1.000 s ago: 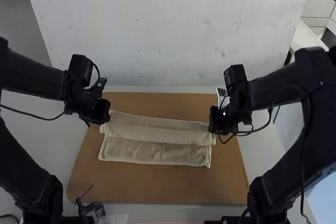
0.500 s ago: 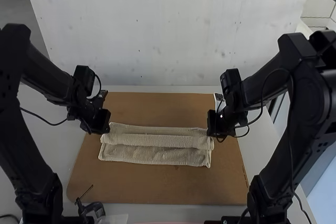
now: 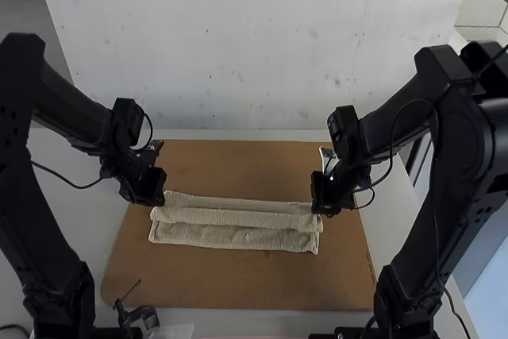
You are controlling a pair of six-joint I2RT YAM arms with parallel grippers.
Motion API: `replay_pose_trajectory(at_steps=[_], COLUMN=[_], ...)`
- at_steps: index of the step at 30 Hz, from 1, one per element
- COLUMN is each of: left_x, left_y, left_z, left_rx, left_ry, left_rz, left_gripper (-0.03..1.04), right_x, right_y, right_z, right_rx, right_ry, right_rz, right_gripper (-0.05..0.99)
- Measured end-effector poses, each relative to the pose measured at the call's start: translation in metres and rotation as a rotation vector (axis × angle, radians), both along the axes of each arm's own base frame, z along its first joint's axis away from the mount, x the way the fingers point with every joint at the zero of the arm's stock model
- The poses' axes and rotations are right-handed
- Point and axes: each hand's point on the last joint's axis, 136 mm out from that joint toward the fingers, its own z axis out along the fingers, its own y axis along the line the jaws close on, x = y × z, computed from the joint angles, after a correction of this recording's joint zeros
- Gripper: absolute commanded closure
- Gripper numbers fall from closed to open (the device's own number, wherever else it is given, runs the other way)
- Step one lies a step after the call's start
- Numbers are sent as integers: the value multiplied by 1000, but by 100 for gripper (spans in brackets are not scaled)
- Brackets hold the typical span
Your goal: Fold the towel.
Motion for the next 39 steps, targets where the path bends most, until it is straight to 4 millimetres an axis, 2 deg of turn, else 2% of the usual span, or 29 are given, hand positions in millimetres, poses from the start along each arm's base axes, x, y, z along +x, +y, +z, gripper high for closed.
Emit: replay_pose_trajectory(at_steps=[3, 9, 12, 17, 27, 31, 34, 37, 39], left_x=[-1, -1, -5, -13, -28, -34, -29, -22, -17], left_y=[0, 0, 1, 1, 0, -2, 1, 2, 2], left_z=[10, 42, 54, 73, 99, 105, 105, 101, 95], left_rx=[0, -4, -6, -9, -14, -6, 3, 9, 11], left_ry=[-13, -86, -106, -138, -189, -213, -238, -256, -250], left_rz=[-1, -3, -2, -3, -8, -13, -2, 8, 14], left_gripper=[100, 100, 100, 100, 100, 100, 100, 100, 100], right_x=[-1, 2, -3, -14, -35, -34, -25, -16, -11], right_y=[2, 5, 6, 6, 4, 4, 6, 7, 8], right_z=[13, 50, 61, 74, 92, 101, 107, 105, 97], right_rx=[3, 18, 21, 26, 36, 47, 59, 61, 54], right_ry=[-28, -124, -139, -141, -144, -180, -226, -246, -230], right_rz=[7, 15, 18, 17, 14, 10, 2, -4, -7], right_gripper=[91, 91, 91, 91, 91, 91, 91, 91, 91])
